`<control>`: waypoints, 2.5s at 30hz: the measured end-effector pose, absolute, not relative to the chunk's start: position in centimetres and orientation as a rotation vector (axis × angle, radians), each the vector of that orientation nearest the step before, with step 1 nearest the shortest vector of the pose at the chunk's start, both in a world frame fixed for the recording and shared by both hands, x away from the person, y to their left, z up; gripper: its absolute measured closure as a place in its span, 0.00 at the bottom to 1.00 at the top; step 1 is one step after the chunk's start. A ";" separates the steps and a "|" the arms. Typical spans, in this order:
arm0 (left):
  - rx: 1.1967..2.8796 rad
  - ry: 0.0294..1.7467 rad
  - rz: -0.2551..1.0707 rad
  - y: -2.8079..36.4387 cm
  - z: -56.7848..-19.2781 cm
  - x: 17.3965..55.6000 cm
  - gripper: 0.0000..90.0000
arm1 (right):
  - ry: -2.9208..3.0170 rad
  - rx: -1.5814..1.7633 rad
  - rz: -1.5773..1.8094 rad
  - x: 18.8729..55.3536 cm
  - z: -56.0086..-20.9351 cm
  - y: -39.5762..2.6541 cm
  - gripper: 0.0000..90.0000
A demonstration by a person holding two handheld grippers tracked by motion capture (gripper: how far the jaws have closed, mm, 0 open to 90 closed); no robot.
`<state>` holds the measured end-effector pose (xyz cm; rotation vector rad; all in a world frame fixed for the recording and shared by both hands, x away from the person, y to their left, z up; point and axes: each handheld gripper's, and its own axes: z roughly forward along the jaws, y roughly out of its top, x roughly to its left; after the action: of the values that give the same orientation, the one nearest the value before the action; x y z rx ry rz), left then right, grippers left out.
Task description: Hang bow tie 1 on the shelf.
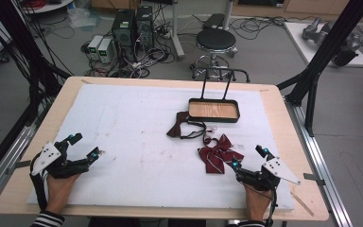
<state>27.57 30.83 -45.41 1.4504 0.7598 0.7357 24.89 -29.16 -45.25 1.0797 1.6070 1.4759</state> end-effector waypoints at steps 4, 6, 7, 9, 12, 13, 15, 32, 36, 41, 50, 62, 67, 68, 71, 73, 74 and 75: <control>1.452 0.759 0.736 30.8 -45.4 27.5 0.14 | 1.606 1.081 1.480 24.9 -45.3 -29.2 0.02; 1.447 0.757 0.738 30.8 -45.4 27.5 0.14 | 1.604 1.078 1.478 24.9 -45.3 -29.2 0.02; 1.445 0.757 0.738 30.8 -45.4 27.5 0.14 | 1.604 1.070 1.477 24.9 -45.3 -29.2 0.02; 1.444 0.756 0.739 30.8 -45.4 27.5 0.15 | 1.603 1.069 1.480 24.8 -45.3 -29.1 0.02; 1.450 0.753 0.742 30.8 -45.4 27.5 0.15 | 1.605 1.072 1.482 24.9 -45.3 -29.2 0.02; 1.450 0.753 0.743 30.8 -45.4 27.5 0.15 | 1.605 1.072 1.482 24.9 -45.3 -29.2 0.02; 1.450 0.752 0.743 30.8 -45.4 27.5 0.15 | 1.606 1.066 1.482 24.9 -45.3 -29.2 0.02; 1.451 0.756 0.744 30.8 -45.4 27.5 0.15 | 1.638 1.096 1.478 25.3 -45.1 -29.2 0.02; 1.451 0.757 0.745 30.8 -45.4 27.5 0.15 | 1.671 1.098 1.467 25.5 -44.8 -29.1 0.02; 1.452 0.761 0.743 30.8 -45.4 27.5 0.15 | 1.688 1.112 1.471 25.5 -44.0 -29.0 0.02; 1.451 0.766 0.752 30.7 -45.4 27.5 0.15 | 1.809 1.103 1.405 26.4 -41.5 -28.1 0.02; 1.452 0.766 0.751 30.7 -45.4 27.5 0.15 | 2.025 1.089 1.255 28.6 -39.6 -26.6 0.02; 1.455 0.765 0.752 30.7 -45.4 27.5 0.15 | 2.092 1.109 1.223 29.5 -39.1 -26.1 0.05; 1.455 0.765 0.752 30.7 -45.4 27.5 0.15 | 2.113 1.107 1.200 29.7 -38.9 -25.9 0.05; 1.456 0.762 0.754 30.7 -45.4 27.5 0.15 | 2.165 1.115 1.158 30.2 -38.6 -25.6 0.06; 1.455 0.762 0.753 30.7 -45.4 27.5 0.15 | 2.189 1.118 1.141 30.5 -38.6 -25.4 0.06; 1.455 0.762 0.752 30.7 -45.4 27.5 0.15 | 2.225 1.118 1.103 30.8 -38.5 -25.2 0.06; 1.455 0.762 0.753 30.7 -45.4 27.5 0.15 | 2.239 1.127 1.094 31.0 -38.5 -25.1 0.07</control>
<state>27.51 30.70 -45.39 1.4554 0.7620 0.7528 31.00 -25.05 -38.47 1.1269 2.2390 1.0936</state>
